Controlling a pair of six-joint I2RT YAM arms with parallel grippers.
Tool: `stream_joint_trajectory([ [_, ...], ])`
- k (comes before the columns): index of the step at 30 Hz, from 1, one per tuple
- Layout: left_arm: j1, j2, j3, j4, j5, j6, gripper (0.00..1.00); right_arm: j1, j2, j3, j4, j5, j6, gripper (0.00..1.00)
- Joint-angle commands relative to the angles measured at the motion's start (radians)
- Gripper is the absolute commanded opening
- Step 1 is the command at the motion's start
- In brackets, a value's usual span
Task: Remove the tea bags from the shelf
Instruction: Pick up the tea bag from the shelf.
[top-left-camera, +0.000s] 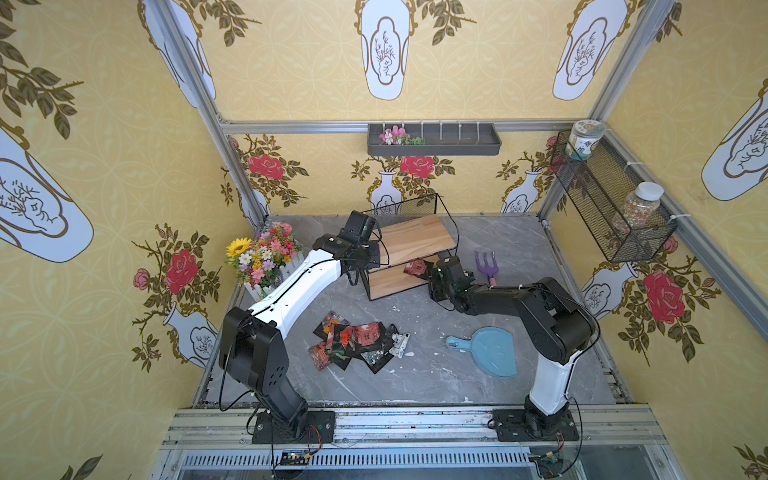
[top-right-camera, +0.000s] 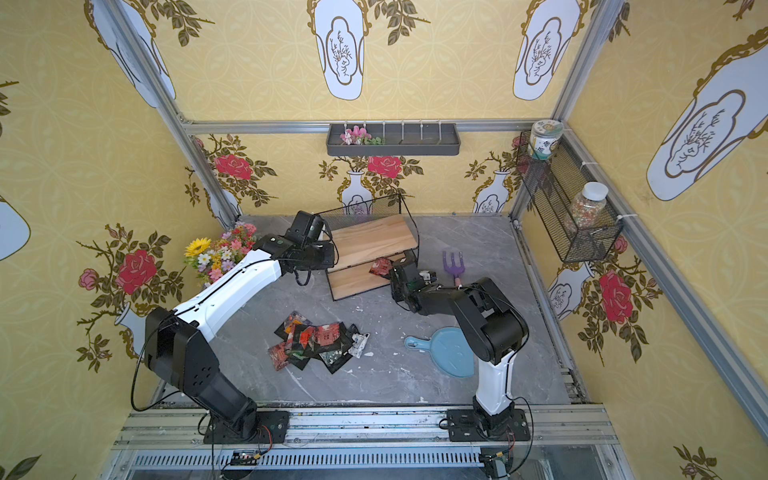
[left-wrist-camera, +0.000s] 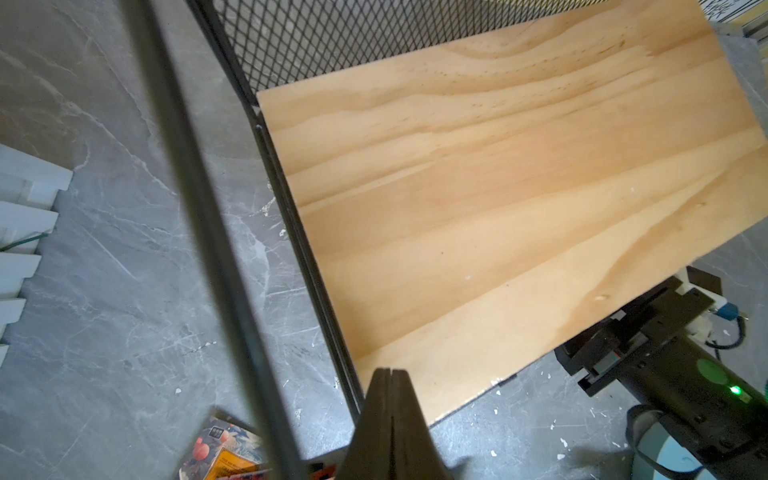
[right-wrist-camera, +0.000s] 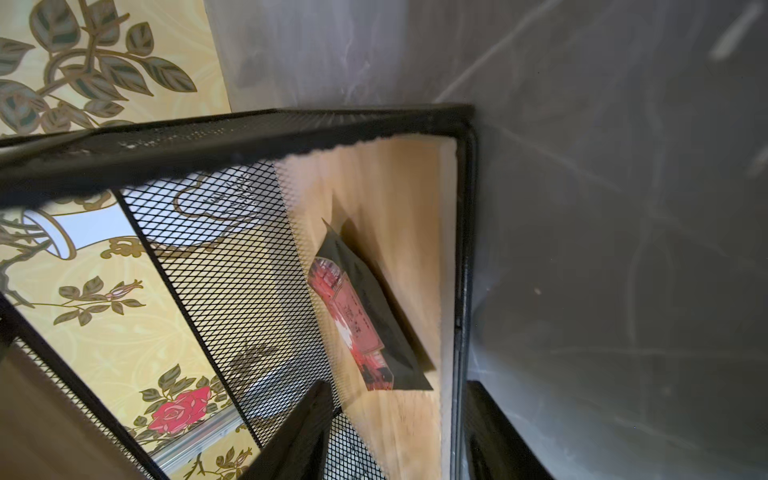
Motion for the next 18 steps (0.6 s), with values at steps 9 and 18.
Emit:
stream_joint_trajectory([
  [9,-0.003,0.006,-0.004,0.027,0.005,0.03,0.0,0.002,0.029,0.026,-0.101,-0.006,0.032,0.49],
  [18,-0.002,0.003,-0.01,0.027,0.004,0.032,0.0,-0.009,0.055,0.043,-0.147,-0.016,0.045,0.31],
])
